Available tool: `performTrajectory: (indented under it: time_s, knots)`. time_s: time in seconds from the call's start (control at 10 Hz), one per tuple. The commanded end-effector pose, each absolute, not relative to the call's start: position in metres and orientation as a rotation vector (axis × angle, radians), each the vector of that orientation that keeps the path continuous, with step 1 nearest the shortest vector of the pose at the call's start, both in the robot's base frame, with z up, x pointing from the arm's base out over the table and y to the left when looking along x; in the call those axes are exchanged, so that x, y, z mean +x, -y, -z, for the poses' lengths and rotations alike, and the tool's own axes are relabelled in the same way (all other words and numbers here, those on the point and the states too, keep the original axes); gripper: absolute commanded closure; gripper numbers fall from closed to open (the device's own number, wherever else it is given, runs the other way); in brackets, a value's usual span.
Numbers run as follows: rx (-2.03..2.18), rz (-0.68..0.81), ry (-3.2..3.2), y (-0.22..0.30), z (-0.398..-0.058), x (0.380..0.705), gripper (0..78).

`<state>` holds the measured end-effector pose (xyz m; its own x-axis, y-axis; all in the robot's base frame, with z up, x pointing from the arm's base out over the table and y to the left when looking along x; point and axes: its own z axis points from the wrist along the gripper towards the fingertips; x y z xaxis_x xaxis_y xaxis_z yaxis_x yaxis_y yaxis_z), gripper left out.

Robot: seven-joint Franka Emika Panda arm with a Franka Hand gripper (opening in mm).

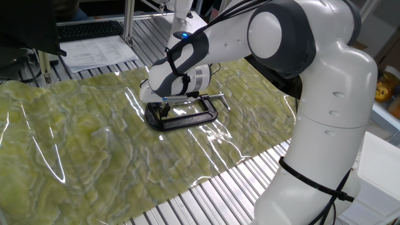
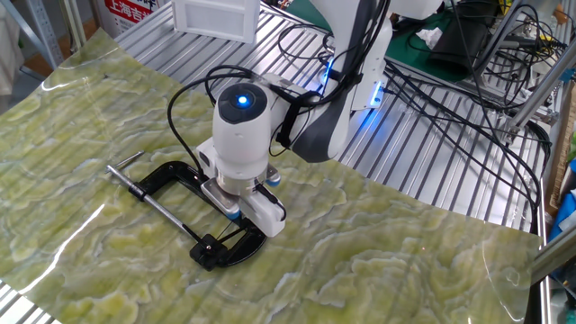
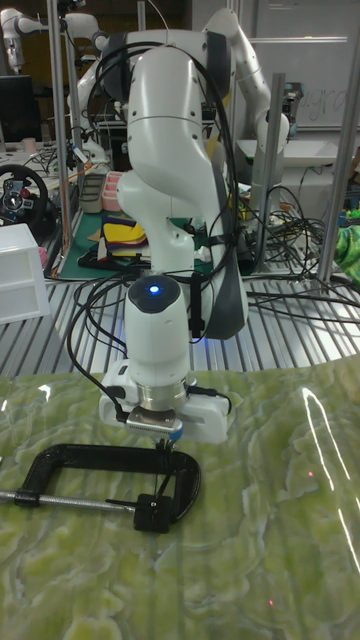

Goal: Turn the hands of a clock

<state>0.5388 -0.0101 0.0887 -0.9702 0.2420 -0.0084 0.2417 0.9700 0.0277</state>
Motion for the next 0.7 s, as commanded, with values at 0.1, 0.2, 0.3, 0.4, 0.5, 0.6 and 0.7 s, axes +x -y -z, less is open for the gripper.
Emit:
performTrajectory:
  time_s: [0.1,0.2,0.3,0.4,0.5,0.6,0.7]
  knots:
    - [0.358,-0.016,-3.104,0.0118,-0.0939,0.5397,77.6]
    - [0.353,-0.017,-3.100,0.0119,-0.0939,0.5395,77.6]
    - [0.356,-0.017,-3.099,0.0119,-0.0939,0.5395,77.6]
    - [0.361,-0.018,-3.096,0.0119,-0.0938,0.5395,77.6]
    - [0.373,-0.020,-3.089,0.0118,-0.0935,0.5395,77.6]
    - [0.377,-0.021,-3.087,0.0118,-0.0933,0.5395,77.6]
    - [0.388,-0.021,-3.081,0.0117,-0.0920,0.5396,77.6]
